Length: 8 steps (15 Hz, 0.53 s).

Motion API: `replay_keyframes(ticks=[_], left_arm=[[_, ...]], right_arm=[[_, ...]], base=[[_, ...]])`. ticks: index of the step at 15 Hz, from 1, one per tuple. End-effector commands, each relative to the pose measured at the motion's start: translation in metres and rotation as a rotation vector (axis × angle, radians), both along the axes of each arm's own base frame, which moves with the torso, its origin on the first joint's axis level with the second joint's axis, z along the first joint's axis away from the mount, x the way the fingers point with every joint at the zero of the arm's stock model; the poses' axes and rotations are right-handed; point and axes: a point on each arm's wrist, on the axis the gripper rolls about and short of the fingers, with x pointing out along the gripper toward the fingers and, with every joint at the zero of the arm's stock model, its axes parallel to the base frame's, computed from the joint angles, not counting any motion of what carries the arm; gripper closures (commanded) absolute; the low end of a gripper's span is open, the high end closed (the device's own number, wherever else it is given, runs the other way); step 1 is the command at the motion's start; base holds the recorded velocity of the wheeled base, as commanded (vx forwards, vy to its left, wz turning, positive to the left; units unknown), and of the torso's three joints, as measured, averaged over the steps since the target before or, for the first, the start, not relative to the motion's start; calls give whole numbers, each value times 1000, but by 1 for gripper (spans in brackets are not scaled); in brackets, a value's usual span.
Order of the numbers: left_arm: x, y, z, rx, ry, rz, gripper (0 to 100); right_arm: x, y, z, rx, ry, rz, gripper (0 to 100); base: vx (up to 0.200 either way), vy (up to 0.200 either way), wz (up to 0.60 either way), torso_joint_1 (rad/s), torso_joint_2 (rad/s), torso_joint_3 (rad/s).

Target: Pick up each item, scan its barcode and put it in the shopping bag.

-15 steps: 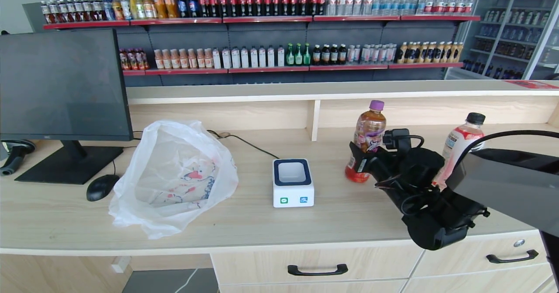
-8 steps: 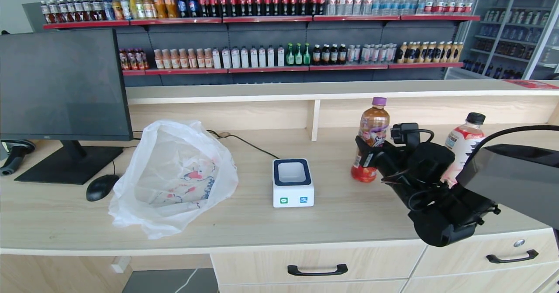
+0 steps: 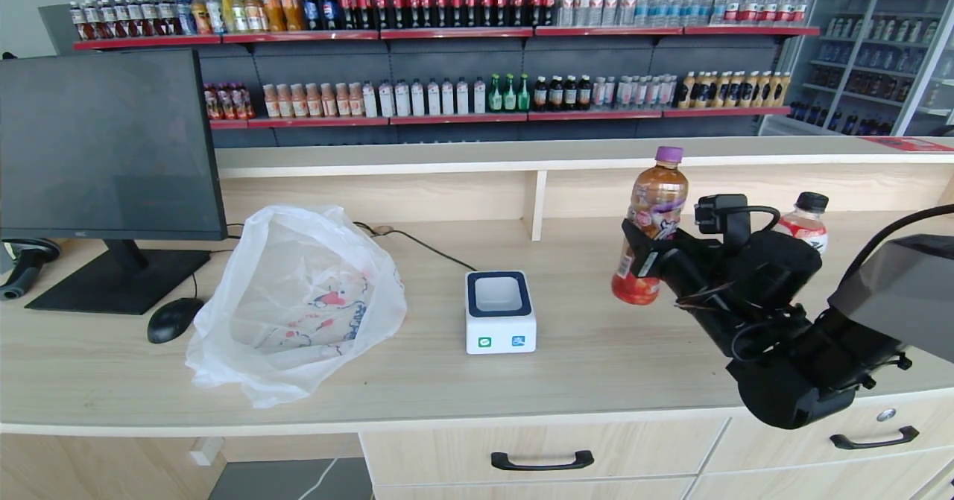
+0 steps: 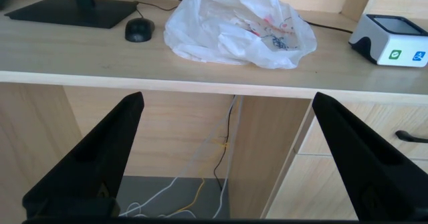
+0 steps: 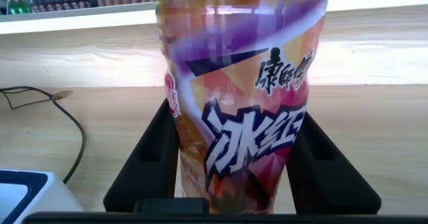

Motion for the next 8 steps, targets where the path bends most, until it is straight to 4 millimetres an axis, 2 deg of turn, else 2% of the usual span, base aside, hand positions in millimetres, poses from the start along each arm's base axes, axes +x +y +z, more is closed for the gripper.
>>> replay_keyframes(ticks=[1,2,6,8], left_arm=[[0,0,0,0,1,1,0],[0,0,0,0,-1,1,0],[0,0,0,0,-1,1,0],[0,0,0,0,-1,1,0]], right_arm=[[-20,-3,22,11,-36,7,100],[-23,-4,24,12,-39,8,100],[-69,15,53,31,-88,109,100],[-97,25,61,36,-97,176,100]], base=[[0,0,0,0,0,0],[0,0,0,0,0,0],[0,0,0,0,0,0],[0,0,0,0,0,0]])
